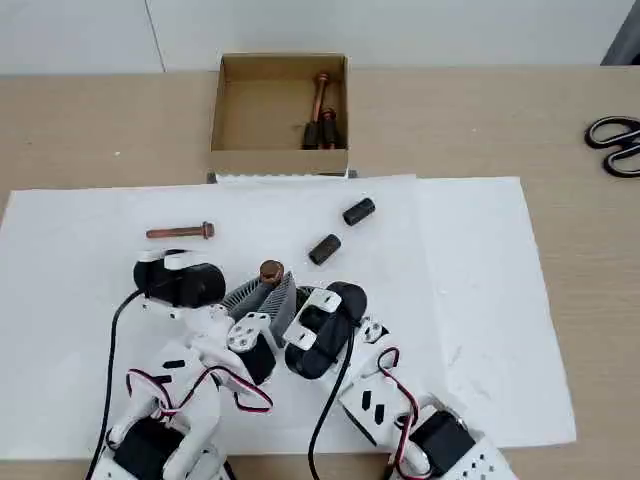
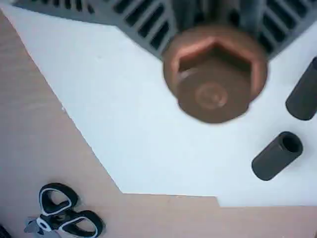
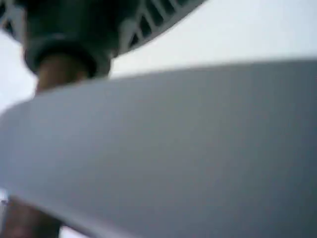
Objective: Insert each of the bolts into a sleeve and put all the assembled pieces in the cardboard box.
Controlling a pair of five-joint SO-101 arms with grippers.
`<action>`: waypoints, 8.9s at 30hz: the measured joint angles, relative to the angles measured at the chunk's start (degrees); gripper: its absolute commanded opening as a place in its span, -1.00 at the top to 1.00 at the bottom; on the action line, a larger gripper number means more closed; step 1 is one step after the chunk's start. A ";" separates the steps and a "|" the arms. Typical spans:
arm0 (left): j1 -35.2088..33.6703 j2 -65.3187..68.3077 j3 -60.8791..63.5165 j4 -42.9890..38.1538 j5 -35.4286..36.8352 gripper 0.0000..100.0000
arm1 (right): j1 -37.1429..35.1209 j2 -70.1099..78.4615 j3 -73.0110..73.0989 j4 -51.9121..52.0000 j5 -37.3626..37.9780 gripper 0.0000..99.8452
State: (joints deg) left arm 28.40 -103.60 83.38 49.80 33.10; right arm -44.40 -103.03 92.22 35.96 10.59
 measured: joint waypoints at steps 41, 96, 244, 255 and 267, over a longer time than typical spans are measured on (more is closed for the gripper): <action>1.23 -0.26 -0.62 6.51 -11.96 0.69 | 0.09 0.09 -0.26 -3.96 4.66 1.00; -33.76 -0.09 13.10 0.70 -29.71 0.99 | 26.55 81.85 -71.47 -9.49 -6.33 1.00; -34.20 -0.09 13.10 0.70 -29.63 0.99 | 15.56 123.96 -99.34 36.13 -60.84 0.71; -34.20 -0.09 13.10 0.70 -29.63 0.99 | 16.35 129.32 -100.92 36.13 -61.01 0.71; -34.20 -0.09 13.10 0.70 -29.63 0.99 | 18.02 131.08 -101.36 36.31 -61.19 1.00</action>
State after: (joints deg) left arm -5.80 -103.69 96.48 50.51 3.47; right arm -26.37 28.04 -9.14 72.26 -50.59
